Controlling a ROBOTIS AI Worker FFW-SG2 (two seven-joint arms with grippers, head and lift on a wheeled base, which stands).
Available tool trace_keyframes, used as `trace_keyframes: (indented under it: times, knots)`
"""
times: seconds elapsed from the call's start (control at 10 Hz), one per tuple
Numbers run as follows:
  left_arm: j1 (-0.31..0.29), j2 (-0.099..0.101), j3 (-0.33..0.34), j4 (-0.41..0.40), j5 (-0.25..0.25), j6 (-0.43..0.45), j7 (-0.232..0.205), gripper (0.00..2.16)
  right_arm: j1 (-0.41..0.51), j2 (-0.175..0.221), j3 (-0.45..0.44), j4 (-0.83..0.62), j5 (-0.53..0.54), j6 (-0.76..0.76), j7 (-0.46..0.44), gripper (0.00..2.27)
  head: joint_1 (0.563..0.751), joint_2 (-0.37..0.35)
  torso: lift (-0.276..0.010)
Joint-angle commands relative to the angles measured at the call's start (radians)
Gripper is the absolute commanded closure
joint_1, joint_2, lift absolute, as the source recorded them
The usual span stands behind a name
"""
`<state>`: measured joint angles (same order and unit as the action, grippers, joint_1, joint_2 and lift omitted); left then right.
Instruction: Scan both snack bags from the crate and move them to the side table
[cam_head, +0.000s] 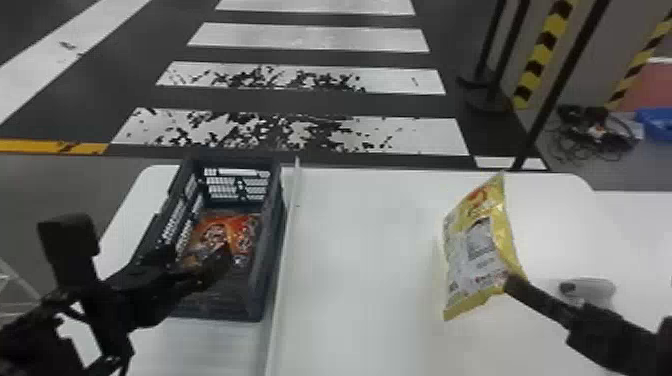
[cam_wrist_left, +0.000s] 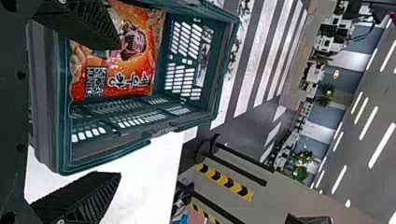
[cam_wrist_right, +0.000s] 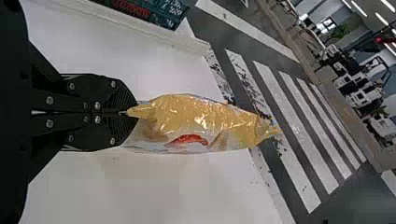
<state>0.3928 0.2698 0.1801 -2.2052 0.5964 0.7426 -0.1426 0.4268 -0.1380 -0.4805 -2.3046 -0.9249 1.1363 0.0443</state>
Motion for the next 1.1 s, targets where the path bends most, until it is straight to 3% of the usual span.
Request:
trace_keyframes:
  times: [0.0,0.4,0.8,0.9,1.0]
  knots:
    - [-0.003,-0.004,-0.008,0.001,-0.004,-0.001,0.001,0.03,-0.006,0.015,-0.082,0.025,-0.112,0.069,-0.041,2.04,0.695,-0.034,-0.095]
    - [-0.003,-0.008,-0.011,0.001,-0.010,-0.001,0.000,0.03,-0.020,0.046,-0.230,0.082,-0.246,0.287,-0.213,2.04,0.695,-0.092,-0.095]
    - [-0.012,-0.008,-0.018,0.018,-0.012,-0.004,0.000,0.03,0.000,0.066,-0.309,0.082,-0.238,0.320,-0.259,2.04,0.695,-0.168,-0.095]
    - [-0.012,-0.008,-0.019,0.016,-0.012,-0.001,0.000,0.03,0.000,0.067,-0.305,0.089,-0.238,0.320,-0.262,1.88,0.695,-0.175,-0.095]
    - [-0.012,-0.008,-0.018,0.016,-0.013,-0.001,0.000,0.03,0.000,0.069,-0.297,0.088,-0.232,0.317,-0.279,1.21,0.695,-0.180,-0.095]
